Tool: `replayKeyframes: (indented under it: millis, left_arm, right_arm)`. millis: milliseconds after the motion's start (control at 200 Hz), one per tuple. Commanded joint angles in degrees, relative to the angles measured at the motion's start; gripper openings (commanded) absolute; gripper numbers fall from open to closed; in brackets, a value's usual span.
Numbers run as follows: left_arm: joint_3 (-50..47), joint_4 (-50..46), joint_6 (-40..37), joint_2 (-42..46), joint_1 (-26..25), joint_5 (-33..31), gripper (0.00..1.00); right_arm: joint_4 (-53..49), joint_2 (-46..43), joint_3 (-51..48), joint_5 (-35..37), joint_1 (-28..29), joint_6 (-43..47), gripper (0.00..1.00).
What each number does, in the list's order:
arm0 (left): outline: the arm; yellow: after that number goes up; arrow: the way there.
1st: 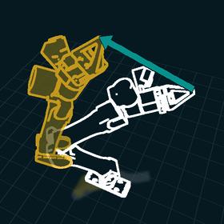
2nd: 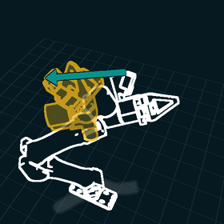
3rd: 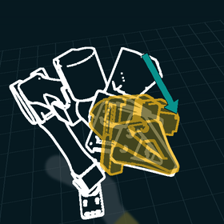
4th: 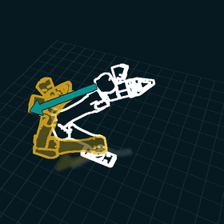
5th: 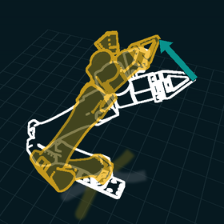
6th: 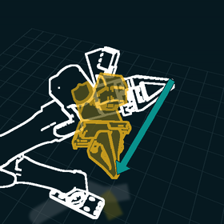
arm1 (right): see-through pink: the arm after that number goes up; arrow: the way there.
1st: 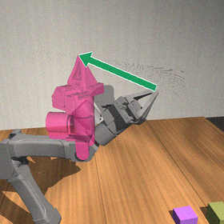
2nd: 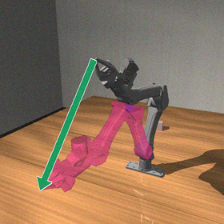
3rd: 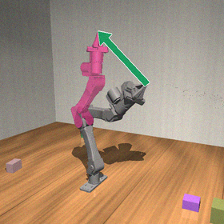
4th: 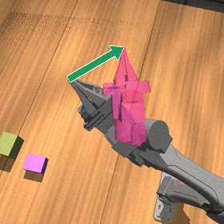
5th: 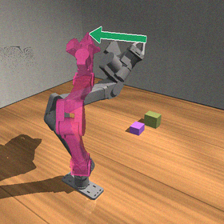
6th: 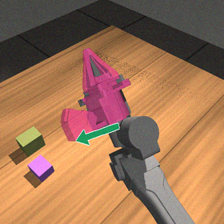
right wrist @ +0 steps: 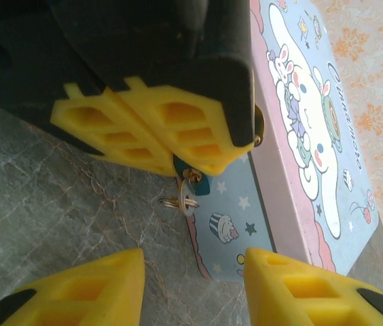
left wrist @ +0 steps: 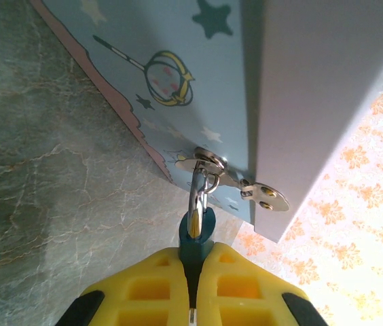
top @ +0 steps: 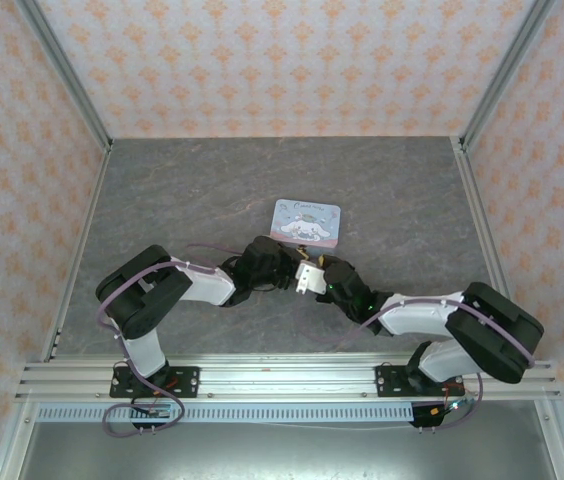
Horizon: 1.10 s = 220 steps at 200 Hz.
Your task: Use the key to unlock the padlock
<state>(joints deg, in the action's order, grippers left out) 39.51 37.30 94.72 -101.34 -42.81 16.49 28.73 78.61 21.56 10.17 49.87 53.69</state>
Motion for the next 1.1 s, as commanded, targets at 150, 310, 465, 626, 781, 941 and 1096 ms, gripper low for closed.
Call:
replayKeyframes:
  millis: [150, 310, 465, 626, 781, 941, 1096]
  left_arm:
    - [1.8, -1.8, 0.9, 1.7, -0.1, 0.3, 0.00]
    - [1.8, -1.9, 1.0, 1.7, -0.1, 0.5, 0.00]
    - [1.7, -1.9, 1.2, 1.6, 0.0, 0.5, 0.00]
    - [1.7, -1.9, 1.3, 1.5, -0.1, 0.7, 0.00]
    - [1.5, -1.0, 1.6, 1.4, 0.0, 1.1, 0.00]
    - [1.4, -0.4, 1.8, 1.5, -0.1, 1.7, 0.00]
    - [1.0, -0.2, 1.8, 1.8, -0.1, 1.5, 0.00]
  right_arm:
    - [4.6, 3.9, 3.0, 0.0, 0.4, 0.4, 0.40]
    - [6.5, 6.4, 3.5, 0.5, 0.4, 0.5, 0.37]
    - [8.4, 9.1, 4.3, 1.2, 0.4, 0.3, 0.31]
    - [11.1, 10.7, 4.2, 1.2, 0.4, -0.1, 0.27]
    - [11.9, 11.4, 4.2, -0.6, 0.2, -0.6, 0.17]
    - [11.4, 11.4, 4.1, -3.1, -0.8, -0.3, 0.04]
    - [11.1, 10.0, 3.5, -5.1, -2.1, -2.1, 0.00]
